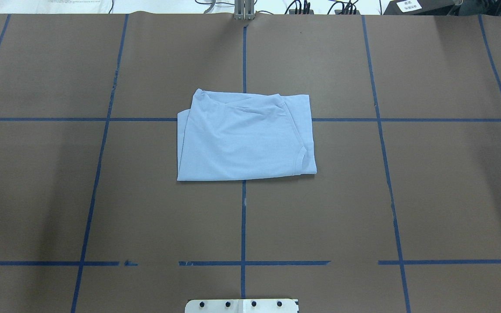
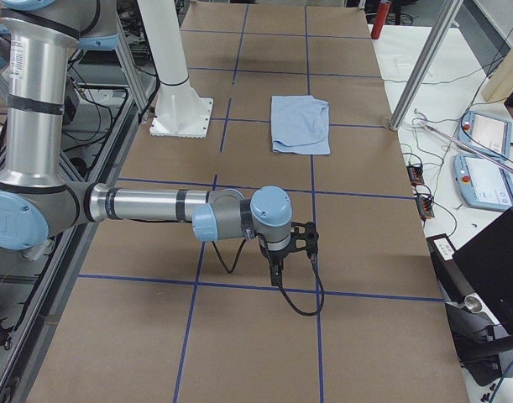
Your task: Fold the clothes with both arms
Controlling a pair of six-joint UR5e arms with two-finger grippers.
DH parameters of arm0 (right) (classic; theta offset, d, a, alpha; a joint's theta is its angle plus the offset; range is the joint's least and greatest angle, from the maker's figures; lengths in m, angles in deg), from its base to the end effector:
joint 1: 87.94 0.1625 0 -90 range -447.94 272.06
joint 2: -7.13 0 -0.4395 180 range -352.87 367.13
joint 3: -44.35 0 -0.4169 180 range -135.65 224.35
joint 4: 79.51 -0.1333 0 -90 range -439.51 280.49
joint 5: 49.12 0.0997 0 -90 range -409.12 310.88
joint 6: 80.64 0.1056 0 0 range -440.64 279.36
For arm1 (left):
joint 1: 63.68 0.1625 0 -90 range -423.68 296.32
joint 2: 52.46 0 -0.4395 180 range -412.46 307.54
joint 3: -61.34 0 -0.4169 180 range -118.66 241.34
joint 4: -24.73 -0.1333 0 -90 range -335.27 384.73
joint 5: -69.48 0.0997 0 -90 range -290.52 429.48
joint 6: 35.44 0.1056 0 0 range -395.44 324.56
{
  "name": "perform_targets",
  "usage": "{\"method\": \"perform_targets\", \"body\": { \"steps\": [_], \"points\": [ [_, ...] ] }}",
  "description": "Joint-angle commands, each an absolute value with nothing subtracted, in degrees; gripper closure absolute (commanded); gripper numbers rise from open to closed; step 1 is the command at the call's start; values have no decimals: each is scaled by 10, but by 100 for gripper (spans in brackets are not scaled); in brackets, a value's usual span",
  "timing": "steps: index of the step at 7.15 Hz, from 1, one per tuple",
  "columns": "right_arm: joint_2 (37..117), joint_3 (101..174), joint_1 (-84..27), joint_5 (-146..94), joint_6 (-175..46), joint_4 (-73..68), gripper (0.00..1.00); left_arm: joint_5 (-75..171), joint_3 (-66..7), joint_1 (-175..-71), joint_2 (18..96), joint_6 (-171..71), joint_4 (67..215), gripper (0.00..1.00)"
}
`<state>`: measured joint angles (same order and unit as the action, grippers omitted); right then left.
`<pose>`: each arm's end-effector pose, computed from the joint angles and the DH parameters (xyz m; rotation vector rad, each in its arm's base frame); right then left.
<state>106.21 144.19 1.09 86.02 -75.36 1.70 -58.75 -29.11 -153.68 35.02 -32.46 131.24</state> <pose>0.0507 -0.4591 0.6479 0.1149 -0.7933 0.0055 -0.0680 -0.5145 0.6721 0.2599 0.6574 0.1339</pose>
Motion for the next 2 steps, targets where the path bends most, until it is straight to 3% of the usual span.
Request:
{"method": "perform_targets", "body": {
  "steps": [1, 2],
  "points": [
    [1062, 1442, 11, 861, -753, 16, 0, -588, -292, -1537, 351, -324, 1313, 0],
    [1063, 1442, 11, 861, -753, 15, 0, -588, -292, -1537, 351, -324, 1313, 0]
  ]
}}
